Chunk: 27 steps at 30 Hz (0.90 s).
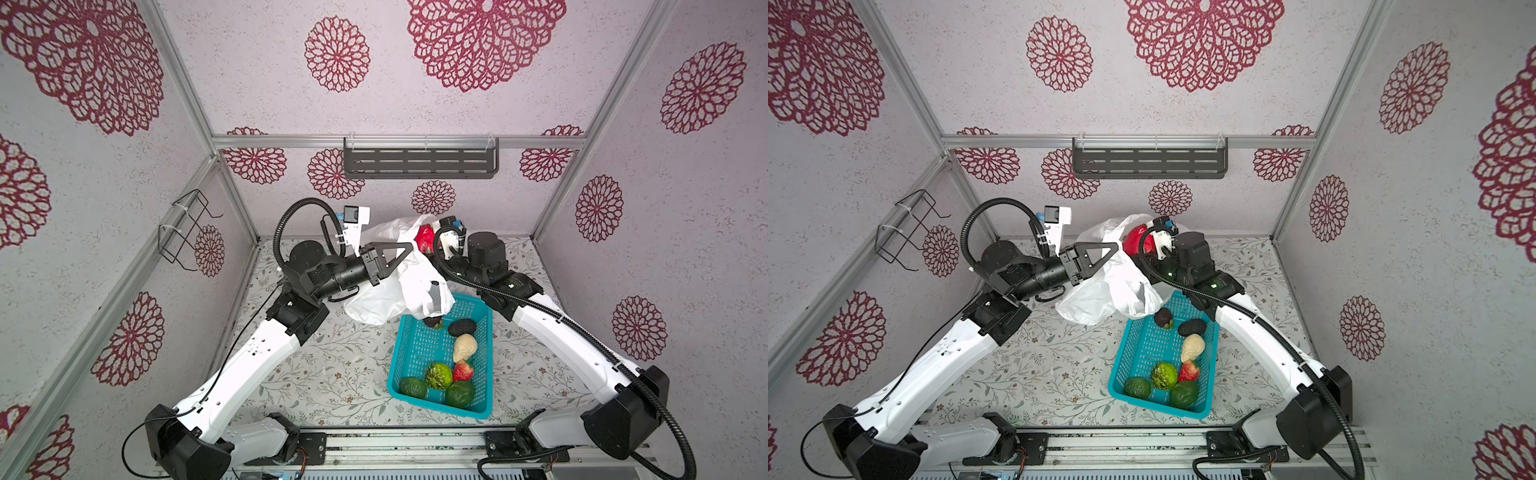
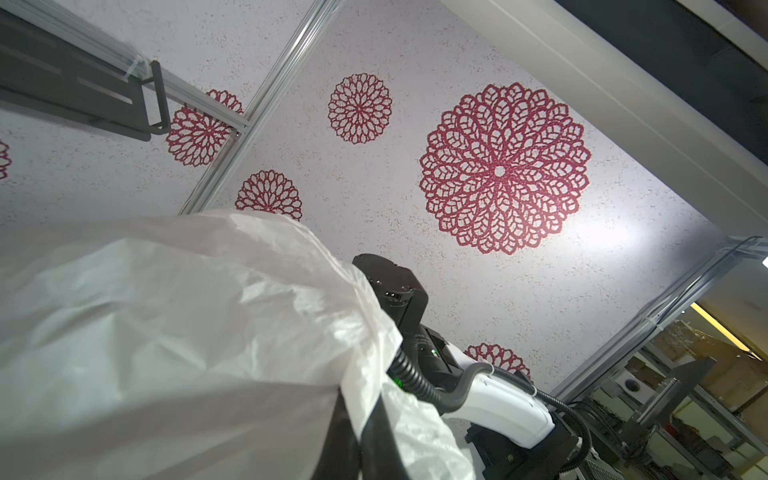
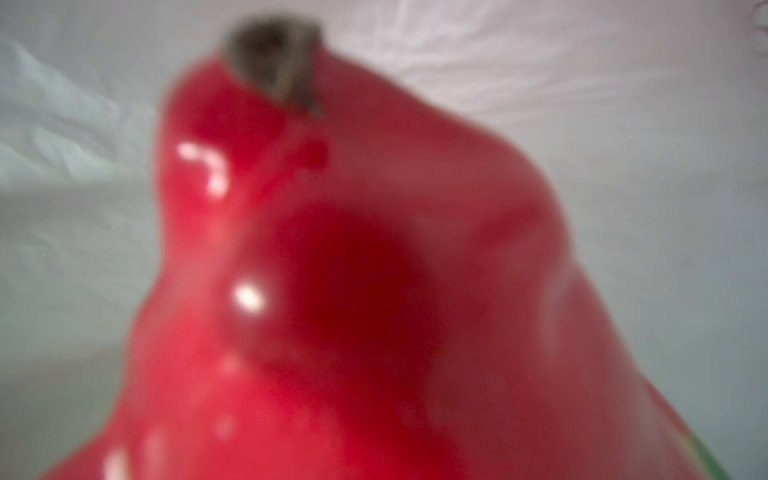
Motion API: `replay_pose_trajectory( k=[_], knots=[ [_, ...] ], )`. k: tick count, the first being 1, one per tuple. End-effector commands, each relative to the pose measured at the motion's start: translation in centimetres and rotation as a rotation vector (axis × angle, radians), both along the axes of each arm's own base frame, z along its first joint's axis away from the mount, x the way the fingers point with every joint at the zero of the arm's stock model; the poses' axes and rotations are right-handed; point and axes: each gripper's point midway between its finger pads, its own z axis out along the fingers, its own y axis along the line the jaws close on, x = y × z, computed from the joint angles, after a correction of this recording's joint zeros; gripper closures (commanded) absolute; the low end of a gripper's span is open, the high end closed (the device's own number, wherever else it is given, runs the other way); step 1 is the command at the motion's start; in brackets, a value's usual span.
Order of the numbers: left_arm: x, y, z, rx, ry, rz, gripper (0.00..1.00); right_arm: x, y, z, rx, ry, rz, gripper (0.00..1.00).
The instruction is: Place the fruits into the plastic bag
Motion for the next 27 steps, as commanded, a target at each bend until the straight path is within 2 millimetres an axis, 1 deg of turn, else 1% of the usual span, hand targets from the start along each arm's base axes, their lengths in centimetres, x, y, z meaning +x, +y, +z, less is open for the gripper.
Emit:
replay_pose_trajectory(
  k=[1, 4, 6, 9, 11, 16, 19, 24, 27],
  knots=[
    [-1.1, 0.4, 1.2, -0.029, -0.018, -0.015, 1.00, -0.7, -0.3, 4.5, 0.059, -0.138, 0.010, 0.49],
    [-0.6, 0.5, -0.9, -0.039, 0.035, 0.002, 1.00, -0.9, -0.6, 3.4, 0.031, -0.121, 0.001, 0.49],
    [-0.3, 0.7, -2.6, -0.051, 0.075, 0.014, 1.00, -0.9, -0.6, 2.1, 0.008, -0.096, -0.003, 0.49],
    [0.1, 1.2, -5.1, -0.072, 0.126, 0.032, 1.00, -1.0, 0.1, 0.3, -0.025, -0.064, 0.003, 0.49],
    [0.4, 1.7, -7.1, -0.093, 0.170, 0.044, 1.00, -0.8, 1.0, -1.3, -0.052, -0.038, 0.005, 0.49],
    [0.9, 3.6, -10.5, -0.141, 0.244, 0.090, 1.00, -0.9, 3.7, -5.5, -0.161, 0.018, 0.024, 0.49],
    [0.7, 4.6, -11.7, -0.137, 0.260, 0.123, 1.00, -1.1, 5.1, -7.5, -0.191, 0.053, 0.058, 0.49],
    [0.6, 5.9, -13.4, -0.106, 0.297, 0.166, 1.00, -1.2, 7.6, -9.4, -0.213, 0.087, 0.116, 0.49],
    [0.4, 6.8, -14.8, -0.094, 0.325, 0.192, 1.00, -0.9, 9.2, -11.2, -0.253, 0.129, 0.145, 0.49]
  ],
)
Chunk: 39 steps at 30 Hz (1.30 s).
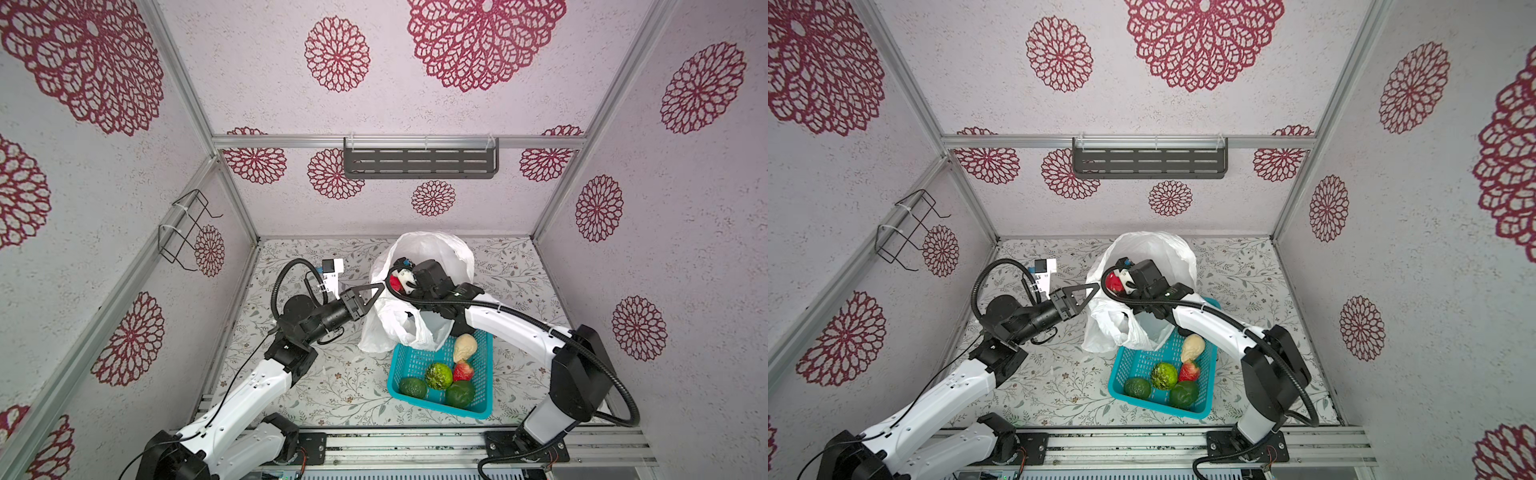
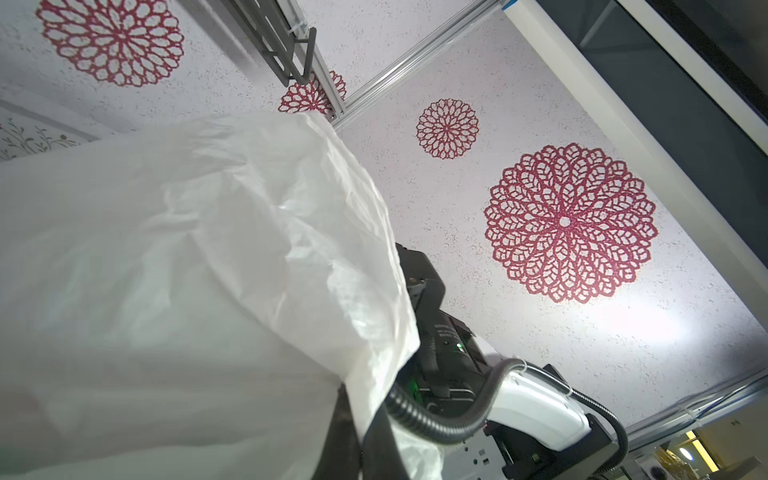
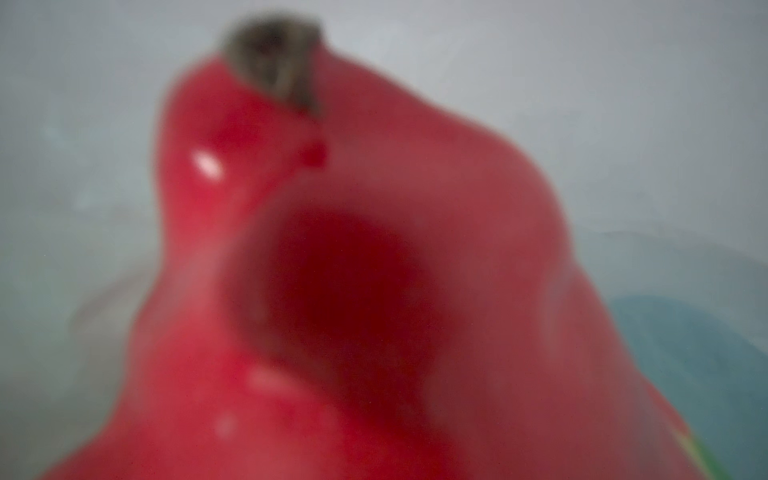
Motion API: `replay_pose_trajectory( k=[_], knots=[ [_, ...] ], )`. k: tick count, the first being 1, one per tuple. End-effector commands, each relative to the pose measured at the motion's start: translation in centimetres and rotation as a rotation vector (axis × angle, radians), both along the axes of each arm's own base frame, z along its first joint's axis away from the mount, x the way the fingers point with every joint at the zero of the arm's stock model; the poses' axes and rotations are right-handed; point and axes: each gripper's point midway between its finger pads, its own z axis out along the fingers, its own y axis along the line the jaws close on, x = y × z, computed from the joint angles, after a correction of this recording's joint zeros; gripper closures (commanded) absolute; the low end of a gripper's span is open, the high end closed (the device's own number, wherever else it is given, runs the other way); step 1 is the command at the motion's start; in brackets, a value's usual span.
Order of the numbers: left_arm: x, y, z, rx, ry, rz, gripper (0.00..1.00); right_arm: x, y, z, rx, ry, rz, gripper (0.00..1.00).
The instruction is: Place the fruits into the plastic bag
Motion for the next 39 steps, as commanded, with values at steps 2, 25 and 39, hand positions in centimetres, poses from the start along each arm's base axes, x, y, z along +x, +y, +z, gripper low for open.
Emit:
replay_pose_trajectory(
  k=[2, 25, 39],
  knots=[
    [0.2, 1.8, -2.0, 0.013, 0.048, 0.062, 1.00, 1.4, 2.9, 3.2, 0.058, -0.083, 0.041, 0.49],
    [-0.7, 12.9, -10.4, 0.217, 0.268, 0.523, 1.00, 2.1, 7.8, -3.6, 0.043, 0.076, 0.092, 0.15],
    [0.3, 13.4, -5.1, 0.436, 0.151, 0.542, 1.00, 1.0, 7.5, 5.2, 0.188, -0.082, 0.157, 0.01]
  ],
)
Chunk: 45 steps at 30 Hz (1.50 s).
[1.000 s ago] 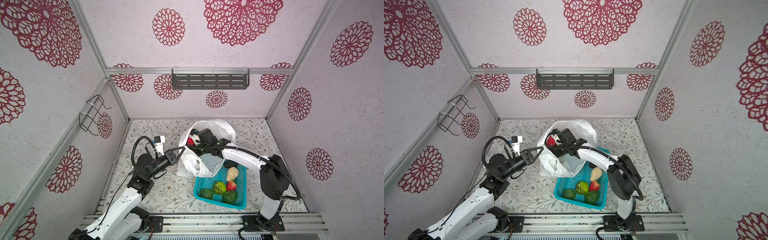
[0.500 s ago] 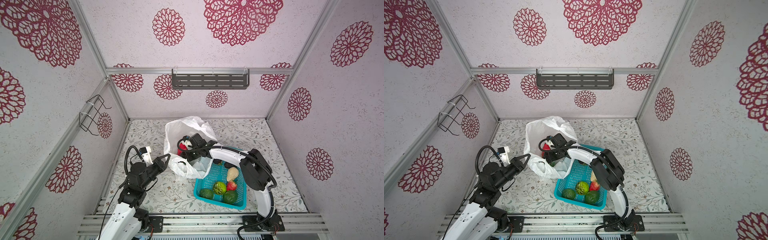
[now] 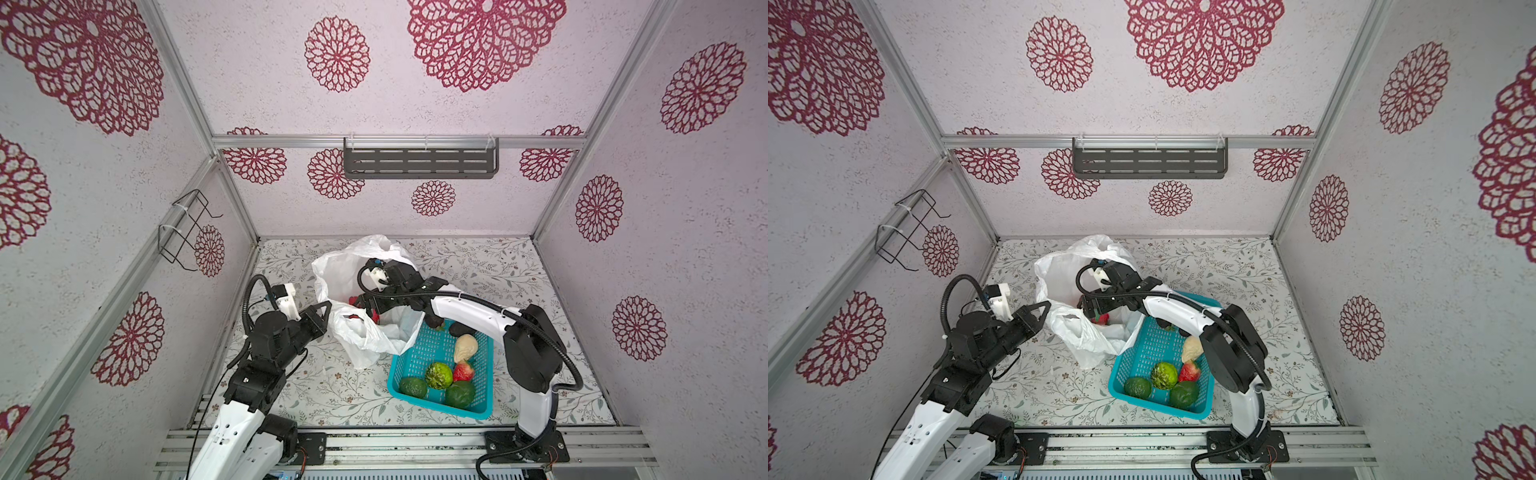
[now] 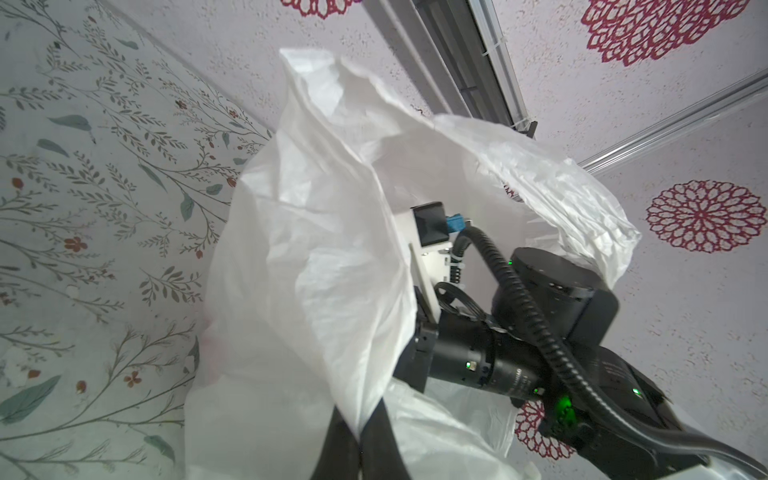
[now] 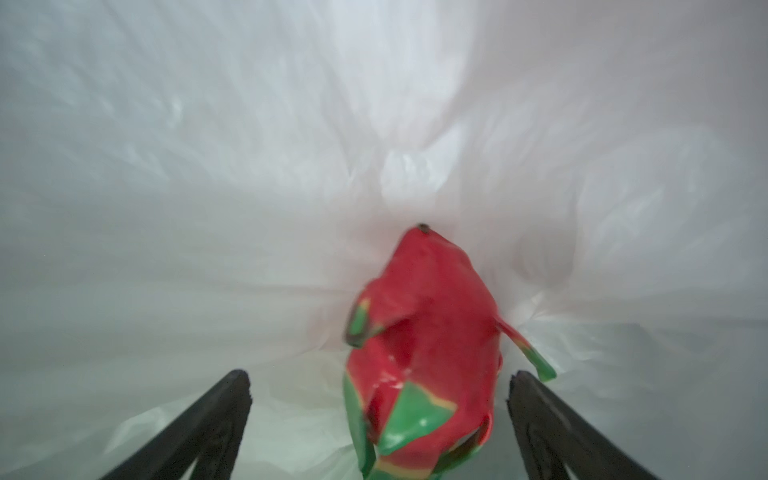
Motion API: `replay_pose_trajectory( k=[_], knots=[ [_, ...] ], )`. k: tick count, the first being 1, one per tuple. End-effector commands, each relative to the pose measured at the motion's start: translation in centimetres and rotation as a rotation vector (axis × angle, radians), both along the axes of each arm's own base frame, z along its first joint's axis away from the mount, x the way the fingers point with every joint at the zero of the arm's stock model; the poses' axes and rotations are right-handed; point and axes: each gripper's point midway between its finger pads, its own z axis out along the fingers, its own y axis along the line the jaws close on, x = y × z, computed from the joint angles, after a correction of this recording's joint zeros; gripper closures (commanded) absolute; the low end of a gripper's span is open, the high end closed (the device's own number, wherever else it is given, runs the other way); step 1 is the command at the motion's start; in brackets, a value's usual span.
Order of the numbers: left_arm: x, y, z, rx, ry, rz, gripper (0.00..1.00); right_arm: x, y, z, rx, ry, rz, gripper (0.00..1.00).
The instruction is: Place the fruits into the plastic bag
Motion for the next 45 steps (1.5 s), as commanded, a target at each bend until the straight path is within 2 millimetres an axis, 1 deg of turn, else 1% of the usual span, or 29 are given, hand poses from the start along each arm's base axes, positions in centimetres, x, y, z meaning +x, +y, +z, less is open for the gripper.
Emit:
replay_pose_trajectory(
  k=[1, 3, 5, 7, 10, 12, 17, 19, 21, 24, 29, 32, 34, 35, 37, 38, 39, 40, 41, 42, 43, 44, 45],
  knots=[
    [0.2, 1.1, 1.9, 0.107, -0.050, 0.029, 1.00, -0.4, 0.4, 6.0, 0.115, -0.103, 0.053, 0.01],
    [0.3, 1.3, 2.4, 0.145, -0.058, 0.036, 1.00, -1.3, 0.6, 7.6, 0.155, -0.120, 0.096, 0.01],
    [0.5, 1.5, 2.5, 0.176, -0.056, 0.042, 1.00, -2.0, 0.6, 9.0, 0.192, -0.131, 0.126, 0.01],
    [0.6, 1.7, 2.5, 0.195, -0.053, 0.045, 1.00, -3.0, 0.4, 10.7, 0.234, -0.150, 0.159, 0.01],
    [0.7, 2.4, 2.2, 0.211, -0.045, 0.082, 1.00, -4.7, 0.0, 12.5, 0.291, -0.170, 0.218, 0.02],
    [0.7, 2.9, 2.3, 0.208, -0.054, 0.112, 1.00, -5.9, -0.1, 13.0, 0.309, -0.162, 0.268, 0.02],
    [0.4, 3.4, 3.0, 0.199, -0.092, 0.144, 1.00, -8.3, -0.7, 12.5, 0.288, -0.118, 0.367, 0.03],
    [0.4, 3.4, 3.0, 0.199, -0.094, 0.141, 1.00, -8.8, -1.3, 13.1, 0.293, -0.135, 0.369, 0.03],
    [0.5, 3.3, 2.8, 0.202, -0.085, 0.135, 1.00, -9.0, -2.1, 14.3, 0.299, -0.183, 0.348, 0.03],
    [0.6, 3.2, 2.5, 0.196, -0.081, 0.136, 1.00, -8.4, -4.0, 17.1, 0.280, -0.306, 0.264, 0.03],
    [0.8, 3.0, 2.1, 0.180, -0.075, 0.133, 1.00, -7.2, -8.6, 22.0, 0.261, -0.519, 0.079, 0.02],
    [1.0, 2.8, 2.2, 0.175, -0.075, 0.127, 1.00, -5.9, -12.7, 24.1, 0.261, -0.609, -0.111, 0.02],
    [1.2, 2.7, 2.2, 0.172, -0.073, 0.120, 1.00, -4.1, -16.7, 24.6, 0.252, -0.636, -0.333, 0.02],
    [1.2, 2.7, 2.2, 0.171, -0.073, 0.120, 1.00, -3.3, -18.8, 24.5, 0.249, -0.632, -0.445, 0.02],
    [1.3, 2.6, 2.3, 0.170, -0.079, 0.118, 1.00, -1.5, -23.8, 22.6, 0.235, -0.572, -0.697, 0.02],
    [1.3, 2.6, 2.4, 0.168, -0.083, 0.119, 1.00, -0.9, -25.7, 21.2, 0.230, -0.528, -0.786, 0.02],
    [1.3, 2.6, 2.4, 0.168, -0.084, 0.120, 1.00, -0.4, -27.7, 19.4, 0.221, -0.466, -0.870, 0.02],
    [1.4, 2.6, 2.4, 0.168, -0.084, 0.121, 1.00, -0.1, -29.1, 17.3, 0.203, -0.401, -0.925, 0.02],
    [1.4, 2.6, 2.4, 0.168, -0.084, 0.120, 1.00, 0.1, -29.8, 15.5, 0.178, -0.351, -0.947, 0.02],
    [1.5, 2.5, 2.4, 0.168, -0.085, 0.118, 1.00, 0.2, -29.9, 13.4, 0.149, -0.300, -0.938, 0.02],
    [1.5, 2.5, 2.5, 0.166, -0.087, 0.117, 1.00, 0.1, -29.3, 11.4, 0.116, -0.255, -0.901, 0.02],
    [1.5, 2.4, 2.5, 0.166, -0.086, 0.114, 1.00, 0.1, -28.7, 9.8, 0.086, -0.221, -0.864, 0.02],
    [1.6, 2.4, 2.5, 0.165, -0.086, 0.110, 1.00, -0.1, -27.8, 7.8, 0.051, -0.172, -0.813, 0.02]
  ],
)
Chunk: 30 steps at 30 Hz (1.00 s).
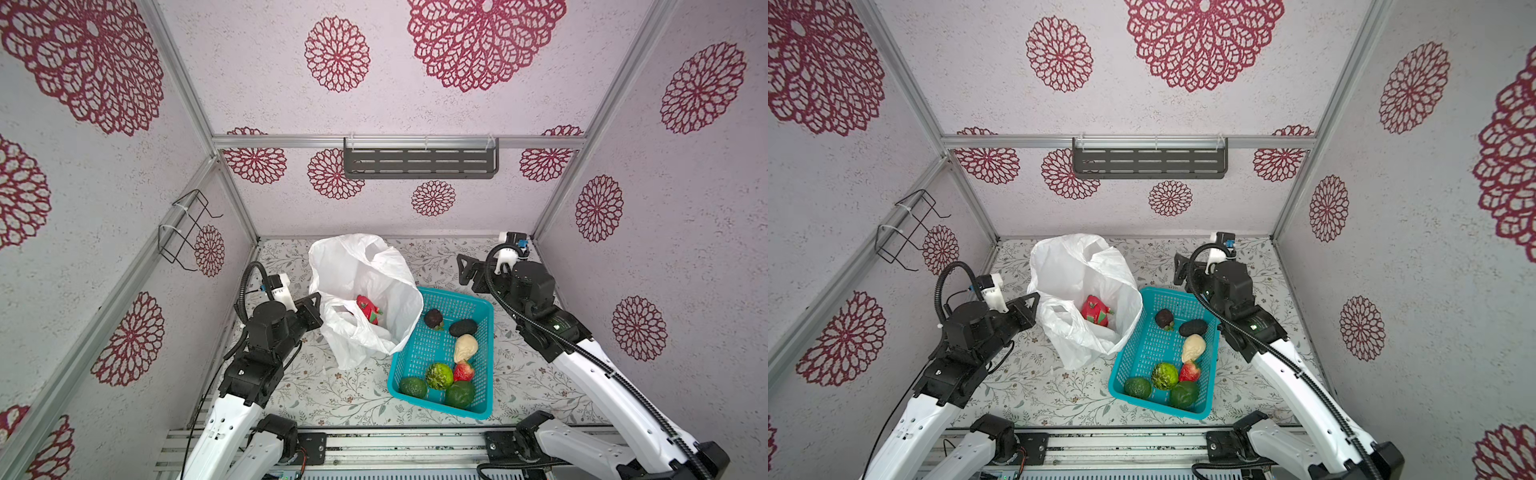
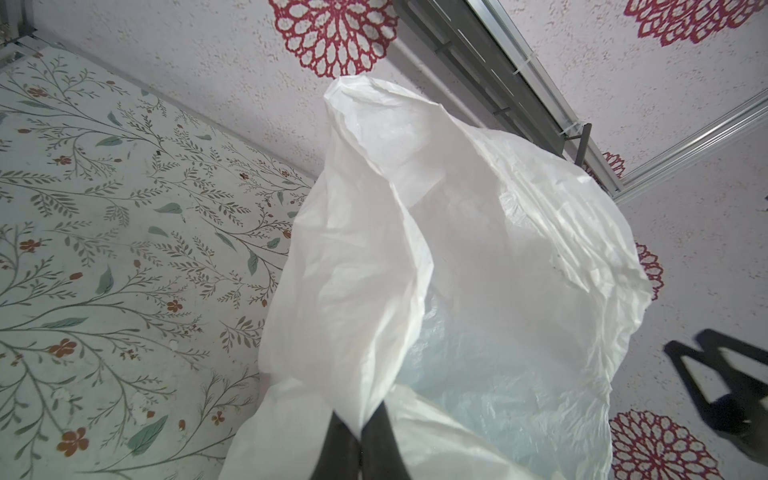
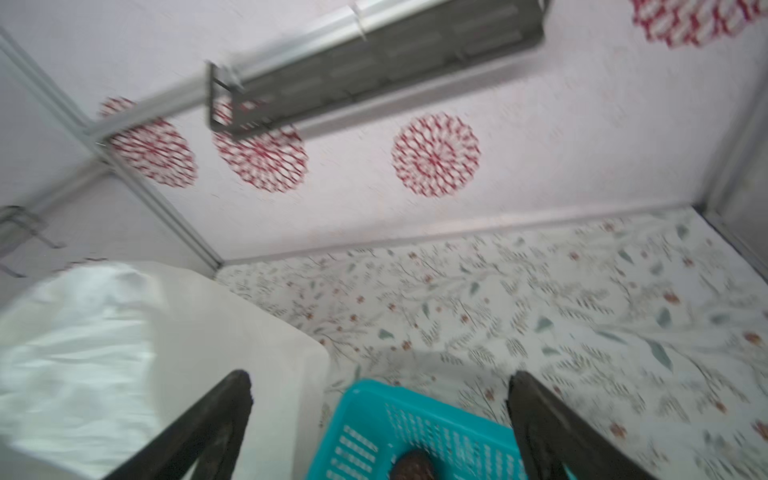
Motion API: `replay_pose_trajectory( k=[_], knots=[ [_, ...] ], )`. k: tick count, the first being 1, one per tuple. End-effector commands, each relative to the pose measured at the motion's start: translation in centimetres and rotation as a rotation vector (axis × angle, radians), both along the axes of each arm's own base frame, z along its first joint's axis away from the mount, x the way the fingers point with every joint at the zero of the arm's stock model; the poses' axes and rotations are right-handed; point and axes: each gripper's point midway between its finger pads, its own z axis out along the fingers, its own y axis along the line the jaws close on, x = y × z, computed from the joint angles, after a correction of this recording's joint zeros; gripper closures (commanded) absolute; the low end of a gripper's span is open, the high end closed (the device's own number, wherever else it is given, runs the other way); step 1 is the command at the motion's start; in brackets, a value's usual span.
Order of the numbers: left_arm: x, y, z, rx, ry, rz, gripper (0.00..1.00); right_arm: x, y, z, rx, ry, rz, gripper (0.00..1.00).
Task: Place the fruits into the plastic bag
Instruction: 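Withdraw the right gripper from the bag back toward the basket, then grasp the dark mangosteen in the basket with the right gripper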
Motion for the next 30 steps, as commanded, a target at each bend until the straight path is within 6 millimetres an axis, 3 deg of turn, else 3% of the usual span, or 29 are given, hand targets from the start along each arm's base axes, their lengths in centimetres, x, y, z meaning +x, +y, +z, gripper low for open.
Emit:
replay_pose_trajectory(
  k=[1, 6, 10, 21, 27, 30],
  knots=[
    [0.5, -0.1, 1.4, -0.018, -0.049, 0.000, 1.00, -0.8, 1.8, -6.4, 0.000, 0.211, 0.075, 0.02],
    [0.7, -0.3, 1.6, -0.021, -0.051, -0.008, 1.00, -1.3, 5.2, -14.2, -0.036, 0.454, 0.242, 0.07],
    [0.6, -0.3, 1.3, -0.016, -0.032, -0.006, 1.00, -0.6, 6.2, -17.8, -0.060, 0.548, 0.260, 0.09],
    [0.4, -0.3, 0.5, -0.007, 0.002, -0.007, 1.00, 1.8, 7.7, -22.8, -0.119, 0.641, 0.276, 0.15],
    [0.5, -0.4, 0.5, -0.007, 0.003, -0.012, 1.00, 2.2, 8.1, -25.4, -0.131, 0.691, 0.273, 0.29],
    [0.5, -0.5, 0.5, -0.006, 0.002, -0.016, 1.00, 2.2, 8.1, -25.7, -0.116, 0.690, 0.267, 0.45]
  ],
)
